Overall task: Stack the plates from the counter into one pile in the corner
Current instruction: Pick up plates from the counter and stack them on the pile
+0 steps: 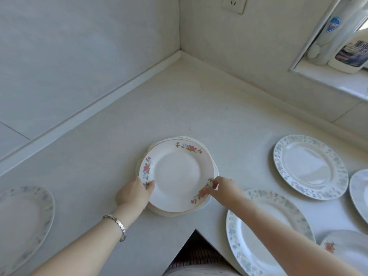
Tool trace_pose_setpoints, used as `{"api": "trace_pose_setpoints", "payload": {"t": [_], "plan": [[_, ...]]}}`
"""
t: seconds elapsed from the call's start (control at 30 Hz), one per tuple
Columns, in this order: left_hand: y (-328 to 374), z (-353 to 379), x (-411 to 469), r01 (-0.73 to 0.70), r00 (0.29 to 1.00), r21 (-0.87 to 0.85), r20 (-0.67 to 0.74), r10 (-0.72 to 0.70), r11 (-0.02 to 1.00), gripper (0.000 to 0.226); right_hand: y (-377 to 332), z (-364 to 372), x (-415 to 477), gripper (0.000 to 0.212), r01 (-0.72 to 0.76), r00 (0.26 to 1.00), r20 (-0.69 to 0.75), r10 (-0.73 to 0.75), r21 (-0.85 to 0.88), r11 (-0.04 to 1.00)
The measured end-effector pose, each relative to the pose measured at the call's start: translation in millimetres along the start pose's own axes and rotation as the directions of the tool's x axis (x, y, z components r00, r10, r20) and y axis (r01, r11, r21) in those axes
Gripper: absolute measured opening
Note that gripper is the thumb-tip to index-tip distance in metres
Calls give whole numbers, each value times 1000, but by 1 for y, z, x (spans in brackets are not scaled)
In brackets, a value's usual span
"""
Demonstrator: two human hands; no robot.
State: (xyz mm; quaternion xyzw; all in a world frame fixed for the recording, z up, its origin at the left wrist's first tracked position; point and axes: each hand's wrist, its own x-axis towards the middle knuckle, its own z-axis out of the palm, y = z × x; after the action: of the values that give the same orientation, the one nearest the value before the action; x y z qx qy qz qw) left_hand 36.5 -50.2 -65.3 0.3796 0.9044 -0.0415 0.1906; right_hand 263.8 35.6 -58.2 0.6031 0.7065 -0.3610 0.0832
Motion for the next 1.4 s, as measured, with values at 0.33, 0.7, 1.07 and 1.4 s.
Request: {"api": "trace_pose_setpoints", "payload": {"t": [0.33, 0.7, 1.07, 1.4], "plan": [[7, 1, 5, 30, 999, 43, -17, -30, 999, 56, 116, -41, 2, 80, -148, 988, -94, 123, -342, 928], [27, -8, -10, -186, 950, -21, -260, 174, 982, 51, 121, -66, 9, 47, 30, 999, 47, -22, -182, 983], [102, -29, -64, -200, 887, -685, 177, 426, 701, 46, 63, -134, -3, 45, 245, 948, -198, -249, -46, 968], [67, -29, -29, 21, 991, -761, 103, 90, 648, 26, 11, -92, 15, 35, 51, 911, -346, 226, 636, 770]]}}
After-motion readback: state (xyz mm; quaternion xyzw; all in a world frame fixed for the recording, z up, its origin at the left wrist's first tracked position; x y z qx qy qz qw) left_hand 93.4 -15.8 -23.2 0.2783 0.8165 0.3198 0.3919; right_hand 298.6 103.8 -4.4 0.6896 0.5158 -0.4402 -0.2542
